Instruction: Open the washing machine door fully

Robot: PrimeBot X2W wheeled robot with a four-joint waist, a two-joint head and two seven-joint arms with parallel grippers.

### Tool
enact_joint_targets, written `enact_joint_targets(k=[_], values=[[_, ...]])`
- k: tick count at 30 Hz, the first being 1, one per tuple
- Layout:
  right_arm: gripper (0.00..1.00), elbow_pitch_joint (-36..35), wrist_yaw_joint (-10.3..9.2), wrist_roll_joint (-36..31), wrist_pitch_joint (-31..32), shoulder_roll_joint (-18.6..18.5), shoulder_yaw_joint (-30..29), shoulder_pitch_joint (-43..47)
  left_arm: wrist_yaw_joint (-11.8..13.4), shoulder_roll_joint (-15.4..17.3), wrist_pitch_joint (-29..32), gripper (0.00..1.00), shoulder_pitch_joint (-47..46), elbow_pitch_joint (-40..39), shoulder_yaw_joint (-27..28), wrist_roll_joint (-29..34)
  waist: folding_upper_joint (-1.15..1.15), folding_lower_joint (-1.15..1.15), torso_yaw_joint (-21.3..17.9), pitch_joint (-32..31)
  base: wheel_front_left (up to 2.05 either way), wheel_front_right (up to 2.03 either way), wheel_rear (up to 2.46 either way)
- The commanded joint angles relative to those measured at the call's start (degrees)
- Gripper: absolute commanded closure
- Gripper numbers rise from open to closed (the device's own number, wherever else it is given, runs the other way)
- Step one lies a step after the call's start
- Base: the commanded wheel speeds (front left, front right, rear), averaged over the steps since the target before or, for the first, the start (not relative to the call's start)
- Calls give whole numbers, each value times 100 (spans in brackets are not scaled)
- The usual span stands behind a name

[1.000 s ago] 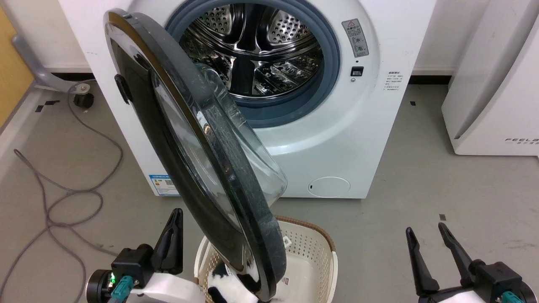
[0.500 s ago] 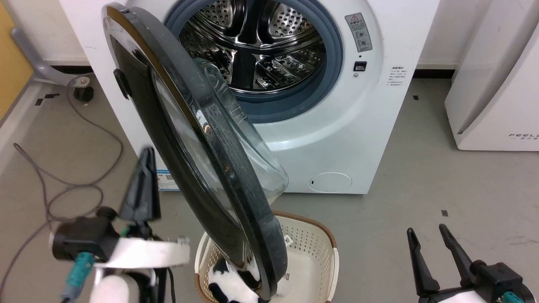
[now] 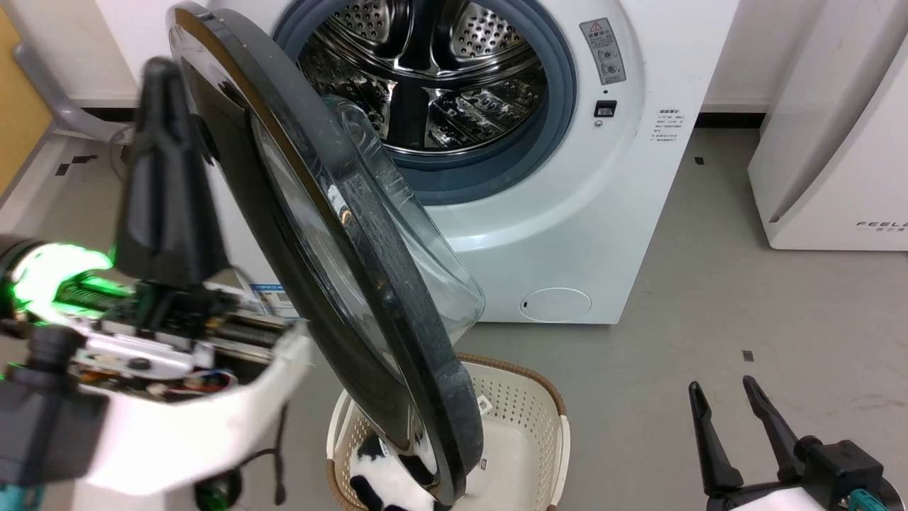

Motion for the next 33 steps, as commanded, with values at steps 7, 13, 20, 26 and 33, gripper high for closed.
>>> enact_joint_targets(k=[7, 13, 20, 26, 33], values=[[0, 42, 5, 26, -33, 20, -26, -78, -193, -62, 486, 100, -135, -440, -1226, 43, 0, 0, 7, 4, 0, 0, 0], [0, 69, 5, 47, -36, 20, -29, -55, -232, -106, 1002, 100, 246, -364, -2230, -77, 0, 0, 44, -18, 0, 0, 0], [0, 124, 5, 71, -42, 20, -13, 16, -88, -71, 1716, 100, 1100, 97, -2837, -159, 0, 0, 138, -115, 0, 0, 0], [0, 138, 5, 74, -34, 20, 6, 31, -70, 0, 2255, 100, 1694, 740, -3277, -343, 0, 0, 171, -142, 0, 0, 0], [0, 114, 5, 47, 13, 20, 38, 9, -1, -37, 2148, 100, 1585, 1772, -3334, -341, 0, 0, 142, -75, 0, 0, 0]])
